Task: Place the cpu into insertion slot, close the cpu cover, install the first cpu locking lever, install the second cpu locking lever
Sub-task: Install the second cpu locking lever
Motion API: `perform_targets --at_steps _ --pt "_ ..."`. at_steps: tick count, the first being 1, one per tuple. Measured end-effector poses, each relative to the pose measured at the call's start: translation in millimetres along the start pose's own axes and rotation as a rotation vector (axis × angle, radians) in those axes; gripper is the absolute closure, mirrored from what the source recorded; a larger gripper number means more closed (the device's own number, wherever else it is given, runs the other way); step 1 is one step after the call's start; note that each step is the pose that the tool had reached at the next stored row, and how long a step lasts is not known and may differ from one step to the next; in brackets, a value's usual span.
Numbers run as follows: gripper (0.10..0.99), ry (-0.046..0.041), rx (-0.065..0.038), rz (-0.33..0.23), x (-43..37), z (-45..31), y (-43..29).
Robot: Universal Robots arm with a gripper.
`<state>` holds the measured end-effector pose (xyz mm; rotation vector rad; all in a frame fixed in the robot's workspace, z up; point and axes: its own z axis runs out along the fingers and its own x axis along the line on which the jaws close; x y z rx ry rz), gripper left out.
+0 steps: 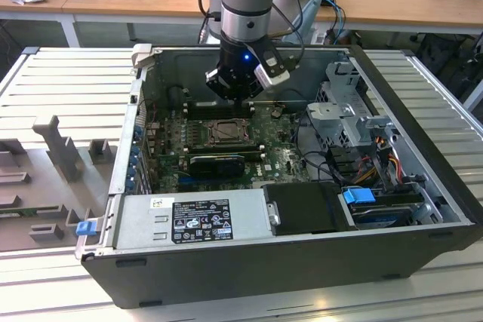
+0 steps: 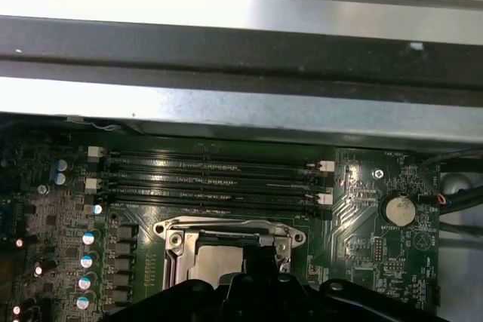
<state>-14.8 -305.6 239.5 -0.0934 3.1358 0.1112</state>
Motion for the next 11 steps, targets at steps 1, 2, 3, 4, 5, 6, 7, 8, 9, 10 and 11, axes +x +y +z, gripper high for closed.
perform_targets --at_steps 1,2,3,4,5,6,7,8,9,10,11 --pt "0.980 0.0000 0.000 0.000 0.0 -0.1 0.0" --pt "0.980 0.0000 0.000 0.000 0.0 -0.6 0.0" --pt "0.980 0.0000 0.000 0.000 0.0 -1.0 0.1" --pt "0.980 0.0000 0.000 0.000 0.0 -1.1 0.0" --pt "0.980 -0.0001 0.000 0.000 0.0 -1.1 0.0" --pt "0.980 0.0000 0.000 0.000 0.0 -1.3 -0.4" --pt "0.980 0.0000 0.000 0.000 0.0 -1.3 -0.7" --pt "0.980 0.0000 0.000 0.000 0.1 -1.3 -1.0" --pt "0.980 0.0001 0.000 0.000 0.1 -1.4 -1.6" --pt "0.980 0.0000 0.000 0.000 0.1 -1.4 -2.1" --pt "0.980 0.0000 0.000 0.000 0.2 -1.5 -3.0"
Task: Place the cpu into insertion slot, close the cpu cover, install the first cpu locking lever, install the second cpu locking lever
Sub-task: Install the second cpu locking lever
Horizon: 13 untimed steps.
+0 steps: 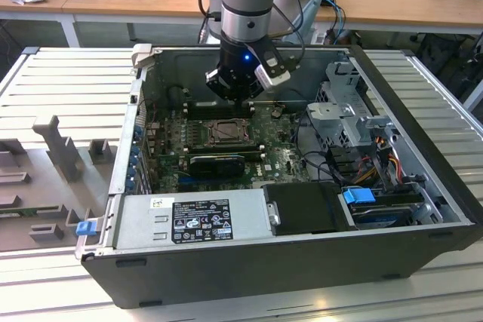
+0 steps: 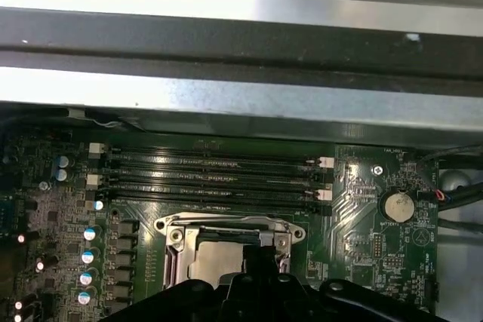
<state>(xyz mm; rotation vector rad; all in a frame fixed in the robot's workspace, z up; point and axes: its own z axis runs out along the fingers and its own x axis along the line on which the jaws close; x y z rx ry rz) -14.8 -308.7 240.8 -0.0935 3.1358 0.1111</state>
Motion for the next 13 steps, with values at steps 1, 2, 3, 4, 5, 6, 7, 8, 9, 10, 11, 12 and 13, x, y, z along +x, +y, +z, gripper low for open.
perform_targets --at_steps 1,2,3,4,5,6,7,8,9,10,11,12,13 --pt "0.980 0.0000 0.000 0.000 0.1 -0.1 -1.5" --pt "0.980 -0.0001 0.000 0.000 0.2 -0.2 -2.9" --pt "0.980 -0.0001 0.000 0.000 0.2 -0.2 -3.1" --pt "0.980 0.0000 0.000 0.000 0.2 -0.4 -3.1" --pt "0.980 0.0001 0.000 0.000 0.2 -1.2 -3.1" --pt "0.980 0.0000 0.000 0.000 0.2 -2.2 -3.0" --pt "0.980 0.0000 0.001 0.000 0.1 -3.7 -2.9" --pt "0.980 -0.0002 0.000 0.000 0.2 -4.1 -2.9" --pt "0.980 0.0000 0.000 0.000 0.2 -4.2 -3.9" --pt "0.980 0.0001 0.001 0.000 0.3 -4.3 -4.4" --pt "0.980 0.0000 0.001 0.000 0.3 -4.3 -5.0" --pt "0.980 0.0000 0.001 0.000 0.4 -4.4 -6.0" --pt "0.980 0.0001 0.001 0.000 0.4 -4.5 -7.1"
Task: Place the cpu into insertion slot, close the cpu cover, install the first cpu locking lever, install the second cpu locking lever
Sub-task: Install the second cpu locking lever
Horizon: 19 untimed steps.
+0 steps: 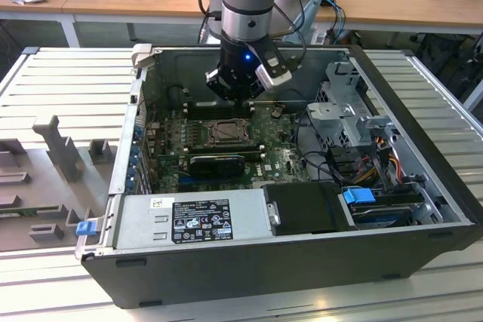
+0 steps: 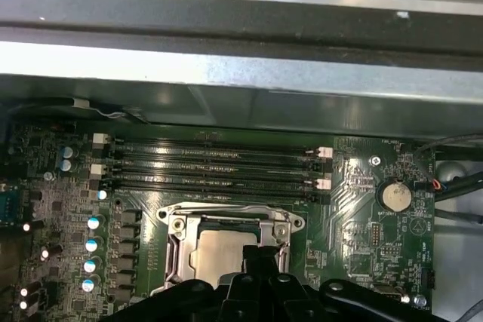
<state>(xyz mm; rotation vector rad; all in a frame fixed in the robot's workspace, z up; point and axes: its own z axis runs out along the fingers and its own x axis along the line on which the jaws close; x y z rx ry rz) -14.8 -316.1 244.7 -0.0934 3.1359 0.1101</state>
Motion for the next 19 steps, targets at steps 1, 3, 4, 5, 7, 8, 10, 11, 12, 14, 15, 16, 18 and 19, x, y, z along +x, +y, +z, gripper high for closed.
perform_targets --at_steps 1,3,4,5,7,8,10,11,12,14,15,16,18,19 --pt "0.980 -0.0001 0.000 0.000 0.1 -0.1 -1.9" --pt "0.980 0.0000 0.000 0.000 0.4 -0.5 -6.6" --pt "0.980 -0.0001 0.000 0.000 0.4 -0.5 -7.5" --pt "0.980 -0.0001 0.000 0.000 0.5 -0.6 -8.5" --pt "0.980 -0.0001 0.000 0.000 0.8 -0.9 -13.2" --pt "0.980 -0.0001 0.000 0.000 0.9 -1.0 -14.8" --pt "0.980 0.0000 0.000 0.000 1.1 -1.2 -17.8" --pt "0.980 0.0000 0.000 0.000 1.1 -1.3 -18.9" --pt "0.980 -0.0001 0.000 0.000 1.2 -1.4 -19.8" --pt "0.980 0.0000 0.000 0.000 1.3 -1.5 -21.3" --pt "0.980 0.0000 0.000 0.000 1.3 -1.5 -22.1" --pt "0.980 -0.0001 0.000 0.000 1.4 -1.6 -23.0" --pt "0.980 -0.0001 0.000 0.000 1.5 -1.7 -24.9" --pt "0.980 -0.0001 0.000 0.000 1.5 -1.9 -25.3"
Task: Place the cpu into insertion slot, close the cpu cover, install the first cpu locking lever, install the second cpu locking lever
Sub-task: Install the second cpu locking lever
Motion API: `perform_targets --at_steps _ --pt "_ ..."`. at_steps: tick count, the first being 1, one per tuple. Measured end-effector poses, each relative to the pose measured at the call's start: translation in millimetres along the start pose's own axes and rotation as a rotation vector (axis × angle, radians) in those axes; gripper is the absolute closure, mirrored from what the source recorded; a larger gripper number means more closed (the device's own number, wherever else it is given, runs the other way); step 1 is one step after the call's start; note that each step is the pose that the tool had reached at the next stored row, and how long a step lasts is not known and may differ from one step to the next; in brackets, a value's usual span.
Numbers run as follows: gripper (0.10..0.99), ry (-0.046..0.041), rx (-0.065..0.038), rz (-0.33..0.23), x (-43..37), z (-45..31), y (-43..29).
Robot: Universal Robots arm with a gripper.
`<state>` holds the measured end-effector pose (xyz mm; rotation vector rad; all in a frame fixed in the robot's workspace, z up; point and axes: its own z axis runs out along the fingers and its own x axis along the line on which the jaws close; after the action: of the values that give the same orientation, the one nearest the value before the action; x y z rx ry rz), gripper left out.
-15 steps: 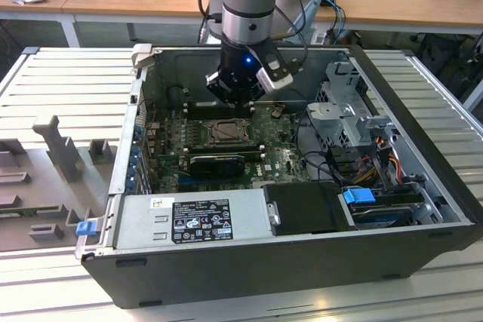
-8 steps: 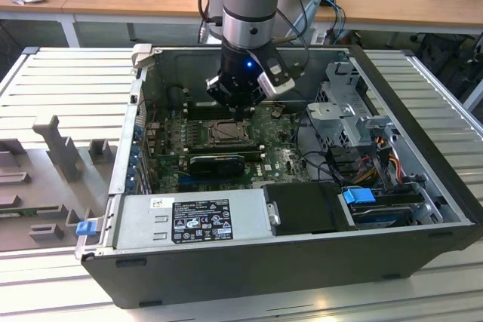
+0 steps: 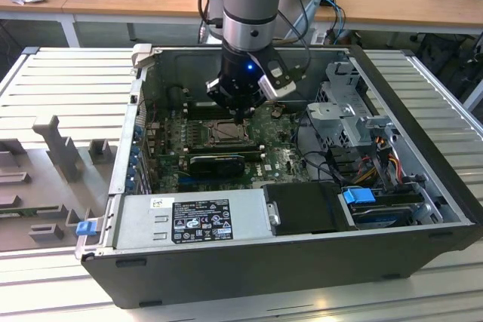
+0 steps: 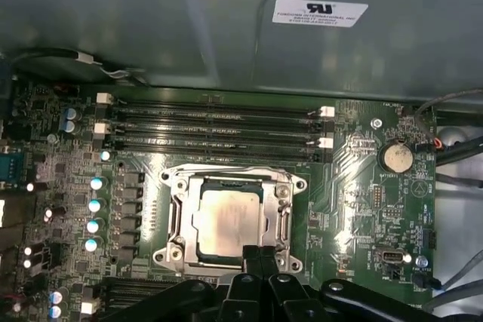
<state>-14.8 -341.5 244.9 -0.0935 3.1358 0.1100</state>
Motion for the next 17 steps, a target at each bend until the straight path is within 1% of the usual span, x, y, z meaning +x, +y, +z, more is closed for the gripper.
perform_targets --at_steps 3,7,8,9,10,11,12,13,15,17 --pt "0.980 0.0001 0.001 0.000 0.0 -2.9 -1.3" --pt "0.980 0.0001 0.001 0.000 0.9 -3.3 -6.6" --pt "0.980 0.0001 0.001 0.000 1.3 -3.6 -10.7" --pt "0.980 0.0036 -0.002 0.000 1.4 -3.6 -13.2" --pt "0.980 0.0102 -0.012 0.000 1.6 -3.4 -14.9" --pt "0.980 0.0137 -0.022 0.000 1.6 -3.2 -16.7" --pt "0.980 0.0141 -0.029 0.000 1.8 -2.9 -18.3" --pt "0.980 0.0135 -0.042 0.000 2.0 -2.4 -22.1" --pt "0.980 0.0127 -0.054 0.000 2.5 -2.1 -28.5" --pt "0.980 0.0119 -0.068 -0.001 3.8 -0.9 -38.7"
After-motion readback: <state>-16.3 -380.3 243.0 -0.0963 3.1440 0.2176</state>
